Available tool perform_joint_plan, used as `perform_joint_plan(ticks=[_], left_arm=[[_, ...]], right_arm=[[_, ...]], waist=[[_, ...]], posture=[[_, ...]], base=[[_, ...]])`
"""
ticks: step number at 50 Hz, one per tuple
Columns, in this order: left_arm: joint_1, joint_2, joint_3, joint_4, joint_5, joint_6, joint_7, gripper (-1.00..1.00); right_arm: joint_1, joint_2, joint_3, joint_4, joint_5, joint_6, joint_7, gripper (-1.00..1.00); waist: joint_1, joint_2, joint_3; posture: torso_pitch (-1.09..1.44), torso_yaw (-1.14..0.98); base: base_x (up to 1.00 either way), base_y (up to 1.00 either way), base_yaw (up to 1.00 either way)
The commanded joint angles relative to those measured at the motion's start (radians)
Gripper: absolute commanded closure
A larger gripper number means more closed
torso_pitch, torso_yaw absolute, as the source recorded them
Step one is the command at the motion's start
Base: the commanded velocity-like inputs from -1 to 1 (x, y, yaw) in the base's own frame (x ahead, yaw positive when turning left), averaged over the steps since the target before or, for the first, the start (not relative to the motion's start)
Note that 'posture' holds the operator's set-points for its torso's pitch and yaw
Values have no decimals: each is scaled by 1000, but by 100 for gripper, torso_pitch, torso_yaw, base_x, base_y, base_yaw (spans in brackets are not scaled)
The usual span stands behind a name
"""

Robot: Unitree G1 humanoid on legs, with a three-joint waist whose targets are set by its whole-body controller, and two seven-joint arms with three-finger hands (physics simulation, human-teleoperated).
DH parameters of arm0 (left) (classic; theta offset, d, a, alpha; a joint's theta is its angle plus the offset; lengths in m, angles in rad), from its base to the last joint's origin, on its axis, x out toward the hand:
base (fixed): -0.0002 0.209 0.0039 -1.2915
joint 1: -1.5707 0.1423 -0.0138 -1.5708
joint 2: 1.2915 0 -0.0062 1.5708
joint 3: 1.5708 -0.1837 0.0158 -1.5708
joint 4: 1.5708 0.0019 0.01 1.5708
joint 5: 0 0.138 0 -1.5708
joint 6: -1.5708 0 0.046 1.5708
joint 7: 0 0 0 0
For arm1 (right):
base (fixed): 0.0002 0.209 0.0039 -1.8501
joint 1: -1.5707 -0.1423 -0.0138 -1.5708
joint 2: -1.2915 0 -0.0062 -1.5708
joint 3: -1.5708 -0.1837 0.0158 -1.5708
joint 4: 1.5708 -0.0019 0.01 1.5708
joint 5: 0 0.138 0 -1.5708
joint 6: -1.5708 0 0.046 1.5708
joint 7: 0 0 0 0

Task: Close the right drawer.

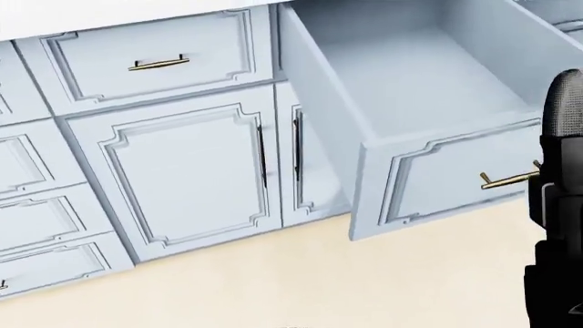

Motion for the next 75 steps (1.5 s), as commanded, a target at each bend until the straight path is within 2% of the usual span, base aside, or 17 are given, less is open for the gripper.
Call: perform_joint_plan(ticks=[1,6,9,10,19,23,24,33,37,38,40,47,51,52,61,64,75], left_arm=[[-6,4,17,-40,0,-23,-2,-100],[-4,14,11,-40,2,-30,7,-100],[-4,17,6,-40,5,-31,10,-100],[-5,15,4,-40,6,-28,9,-100],[-2,-6,0,-40,13,-25,-14,-100],[0,-13,11,-40,10,-28,-21,-100],[1,-14,9,-40,12,-30,-21,-100],[5,-18,1,-40,17,-32,-26,-100],[4,-14,-2,-40,18,-31,-22,-100],[4,-14,-3,-40,18,-31,-22,-100],[6,-14,-5,-40,17,-34,-23,-100],[6,-2,-7,-40,18,-37,-10,-100],[7,2,-10,-40,20,-40,-4,-100],[7,3,-10,-40,19,-39,-3,-100],[7,-16,-7,-40,23,-34,-23,-100],[5,-14,-6,-40,21,-32,-21,-100],[9,-8,-9,-40,23,-37,-16,-100]], right_arm=[[-13,1,9,-47,0,-20,1,-100],[-18,1,0,-59,13,-7,8,-100],[-5,4,4,-62,11,-16,9,-100],[-6,5,2,-60,12,-14,8,-100],[-20,4,0,-43,17,-12,9,-100],[-17,3,2,-39,17,-17,9,-100],[-16,3,3,-40,16,-18,8,-100],[-18,2,5,-36,15,-18,8,-100],[-14,2,7,-37,14,-21,6,-100],[-16,2,7,-35,14,-20,6,-100],[-8,2,10,-37,13,-25,5,-100],[-9,1,5,-45,17,-16,10,-100],[-3,2,5,-52,19,-17,13,-100],[-2,2,4,-54,21,-15,13,-100],[-9,4,3,-46,20,-12,13,-100],[-8,3,3,-43,20,-14,13,-100],[0,4,3,-41,17,-25,9,-100]], waist=[[1,2,-7],[15,48,17],[23,129,-6],[35,94,3],[30,33,3],[21,-59,-21],[9,-28,-12],[15,43,16],[30,128,3],[37,85,18],[28,97,9],[30,25,3],[16,-61,-15],[10,-20,-5],[17,48,16],[23,126,-5],[28,8,-6]], posture=[[0,0],[0,0],[0,0],[0,0],[0,0],[0,0],[0,0],[0,0],[0,0],[0,0],[0,0],[0,0],[0,0],[0,0],[0,0],[0,0],[0,0]], base=[[0,0,-50],[0,0,-50],[0,0,-50],[0,0,-50],[0,0,-50],[0,0,-50],[0,0,-51],[0,0,-50],[0,0,-49],[0,0,-50],[0,0,-50],[0,0,-50],[0,0,-50],[0,0,-49],[0,0,-50],[0,0,-50],[-8,0,-50]])
